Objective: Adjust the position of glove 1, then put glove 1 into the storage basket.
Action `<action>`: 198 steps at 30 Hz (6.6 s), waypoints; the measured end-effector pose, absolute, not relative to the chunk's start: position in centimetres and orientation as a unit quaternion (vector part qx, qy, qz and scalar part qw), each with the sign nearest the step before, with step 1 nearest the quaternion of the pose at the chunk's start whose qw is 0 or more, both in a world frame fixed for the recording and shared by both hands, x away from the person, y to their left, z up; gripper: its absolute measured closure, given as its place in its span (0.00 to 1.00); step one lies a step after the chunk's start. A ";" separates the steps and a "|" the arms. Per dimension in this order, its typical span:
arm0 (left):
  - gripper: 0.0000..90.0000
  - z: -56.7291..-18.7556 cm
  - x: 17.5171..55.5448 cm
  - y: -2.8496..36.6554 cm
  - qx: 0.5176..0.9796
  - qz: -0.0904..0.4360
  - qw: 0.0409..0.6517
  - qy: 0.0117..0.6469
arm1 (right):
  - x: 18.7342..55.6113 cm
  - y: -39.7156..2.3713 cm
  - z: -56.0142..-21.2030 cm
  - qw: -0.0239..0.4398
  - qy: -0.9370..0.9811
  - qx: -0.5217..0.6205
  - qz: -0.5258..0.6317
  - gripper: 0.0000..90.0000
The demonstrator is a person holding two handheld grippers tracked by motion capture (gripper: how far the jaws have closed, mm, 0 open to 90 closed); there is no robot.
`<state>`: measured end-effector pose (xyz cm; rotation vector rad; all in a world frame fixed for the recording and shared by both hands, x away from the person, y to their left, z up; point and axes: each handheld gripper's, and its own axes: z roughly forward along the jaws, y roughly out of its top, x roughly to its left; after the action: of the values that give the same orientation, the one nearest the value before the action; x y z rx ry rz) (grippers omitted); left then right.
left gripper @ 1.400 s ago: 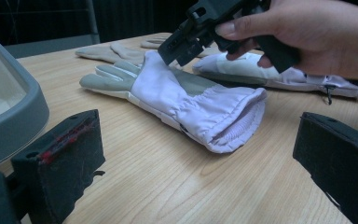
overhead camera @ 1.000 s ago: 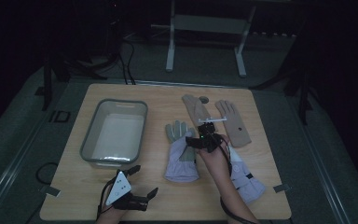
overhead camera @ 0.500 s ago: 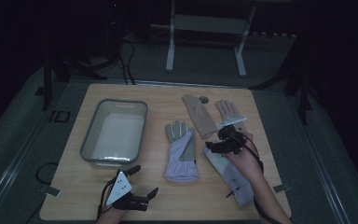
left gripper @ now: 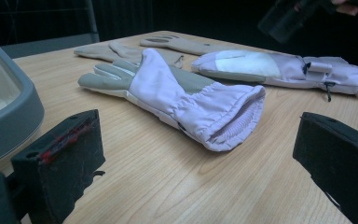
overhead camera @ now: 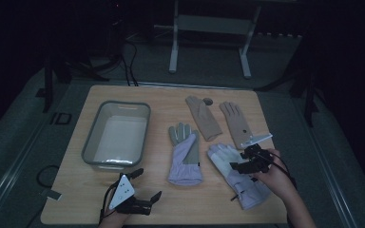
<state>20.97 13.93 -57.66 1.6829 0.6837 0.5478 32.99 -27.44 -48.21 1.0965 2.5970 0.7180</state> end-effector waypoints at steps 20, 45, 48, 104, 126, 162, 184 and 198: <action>0.02 -57.7 21.0 13.9 0.722 0.236 0.580 0.293 | 31.6 -28.1 -52.1 0.072 0.894 0.392 0.204 0.71; 0.02 -57.3 20.6 14.0 0.719 0.244 0.585 0.286 | 30.9 -23.4 -44.9 0.110 0.774 0.525 0.336 0.87; 0.02 -57.3 20.5 14.0 0.718 0.244 0.586 0.286 | 31.1 -22.0 -44.0 0.119 0.764 0.537 0.336 0.87; 0.02 -56.8 20.5 13.7 0.713 0.231 0.603 0.275 | 35.5 -10.0 -51.7 0.064 0.748 0.579 0.318 0.73; 0.05 -52.8 22.0 11.1 0.742 0.170 0.536 0.366 | 35.6 -17.1 -46.0 0.092 0.784 0.430 0.438 0.17; 0.19 -56.0 31.4 6.8 0.773 0.014 0.399 0.493 | 39.7 -16.1 -54.4 -0.002 0.821 0.456 0.344 0.49; 0.78 -55.7 31.5 7.1 0.781 -0.011 0.417 0.465 | 38.9 -15.5 -53.8 0.005 0.810 0.469 0.352 0.88; 0.82 -53.4 31.7 7.5 0.777 -0.008 0.437 0.453 | 38.3 -15.8 -51.2 0.025 0.797 0.469 0.381 0.90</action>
<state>31.67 7.54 -53.39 1.9332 1.1263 -0.0204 38.26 -15.77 -51.15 1.4488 2.4628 1.1782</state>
